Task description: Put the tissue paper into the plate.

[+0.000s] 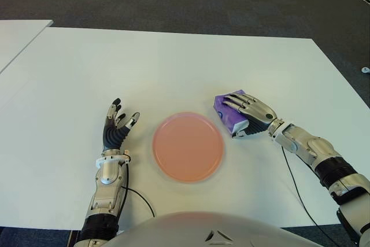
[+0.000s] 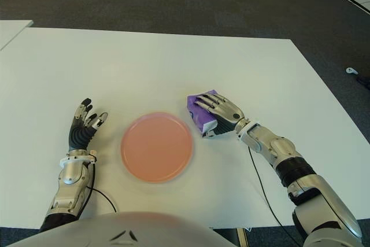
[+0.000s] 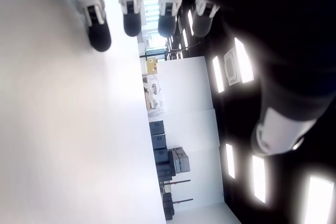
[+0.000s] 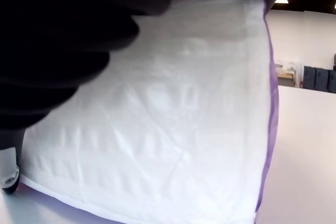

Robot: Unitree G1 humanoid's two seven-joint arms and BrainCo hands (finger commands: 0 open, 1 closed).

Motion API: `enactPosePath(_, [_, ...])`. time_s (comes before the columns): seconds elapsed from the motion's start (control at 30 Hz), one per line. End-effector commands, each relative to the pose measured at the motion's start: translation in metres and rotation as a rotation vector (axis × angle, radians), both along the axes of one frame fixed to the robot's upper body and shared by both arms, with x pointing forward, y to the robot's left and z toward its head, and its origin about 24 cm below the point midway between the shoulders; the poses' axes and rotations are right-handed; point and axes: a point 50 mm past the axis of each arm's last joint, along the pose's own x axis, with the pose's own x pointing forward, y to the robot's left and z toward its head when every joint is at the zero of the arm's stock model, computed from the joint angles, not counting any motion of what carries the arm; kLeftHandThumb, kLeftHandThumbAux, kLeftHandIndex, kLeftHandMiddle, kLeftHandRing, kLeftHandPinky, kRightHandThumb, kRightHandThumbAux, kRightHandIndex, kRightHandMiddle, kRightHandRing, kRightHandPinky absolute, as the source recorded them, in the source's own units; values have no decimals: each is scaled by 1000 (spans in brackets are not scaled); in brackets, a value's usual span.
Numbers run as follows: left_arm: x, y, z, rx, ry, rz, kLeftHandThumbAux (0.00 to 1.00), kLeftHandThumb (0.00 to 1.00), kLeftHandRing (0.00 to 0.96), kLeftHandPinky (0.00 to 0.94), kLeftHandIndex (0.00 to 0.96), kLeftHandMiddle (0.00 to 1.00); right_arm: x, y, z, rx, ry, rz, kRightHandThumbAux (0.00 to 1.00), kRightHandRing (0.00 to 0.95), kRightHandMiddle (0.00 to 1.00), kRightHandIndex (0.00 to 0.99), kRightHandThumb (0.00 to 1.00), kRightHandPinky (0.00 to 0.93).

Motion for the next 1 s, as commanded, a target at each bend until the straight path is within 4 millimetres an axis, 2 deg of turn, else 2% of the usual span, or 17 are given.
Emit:
enactPosePath(0.03, [-6,1,-10,-7,54,4,618,0,0,0,0,0,-42,-7,-56,-184,316,30,502,0,0,0,43,0])
enactPosePath(0.2, [-6,2,-10,-8,50,4,627,0,0,0,0,0,-42,-5,-59,-166,328,27,536,0,0,0,91,0])
enactPosePath(0.27, [-7,2,-10,-8,50,4,628,0,0,0,0,0,-44,-4,-65,-154,336,17,552,0,6,0,123,24])
enactPosePath(0.3, [-7,2,-10,-8,50,4,628,0,0,0,0,0,-46,-5,-72,-134,338,2,565,33,35,0,182,72])
enactPosePath(0.33, [-7,2,-10,-8,50,4,627,0,0,0,0,0,-48,-5,-77,-121,338,-8,570,107,120,79,266,143])
enactPosePath(0.4, [-7,2,-11,-7,50,4,625,0,0,0,0,0,-48,-5,-77,-91,325,-13,574,172,194,149,342,204])
enactPosePath(0.43, [-7,2,-11,-7,51,4,624,0,0,0,0,0,-47,-4,-74,-76,316,-10,601,249,272,204,413,271])
enactPosePath(0.5, [-6,2,-11,-5,50,4,623,0,0,0,0,0,-45,-3,-74,-39,280,-13,663,456,475,338,585,466])
enactPosePath(0.53, [-6,2,-11,-5,50,3,623,0,0,0,0,0,-45,-2,-76,-21,254,-19,672,489,506,357,609,501])
enactPosePath(0.57, [-6,2,-11,-4,50,3,623,0,0,0,0,0,-45,-1,-78,-9,235,-23,685,563,573,386,645,582])
enactPosePath(0.63, [-6,3,-11,-4,51,4,624,0,0,0,0,0,-45,1,-80,31,188,-33,696,627,631,411,677,654])
enactPosePath(0.67, [-6,3,-11,-3,51,4,626,0,0,0,0,0,-45,2,-80,64,151,-40,701,692,698,422,690,722])
enactPosePath(0.73, [-6,3,-11,-3,52,5,630,0,0,0,0,0,-46,4,-81,109,94,-45,708,775,787,433,705,801])
enactPosePath(0.83, [-5,3,-11,-5,52,5,632,0,0,0,0,0,-46,8,-81,155,24,-29,711,828,845,438,713,849])
enactPosePath(1.0, [-6,3,-11,-1,48,2,632,0,0,0,0,0,-43,13,-78,234,-67,-23,713,872,890,439,719,877])
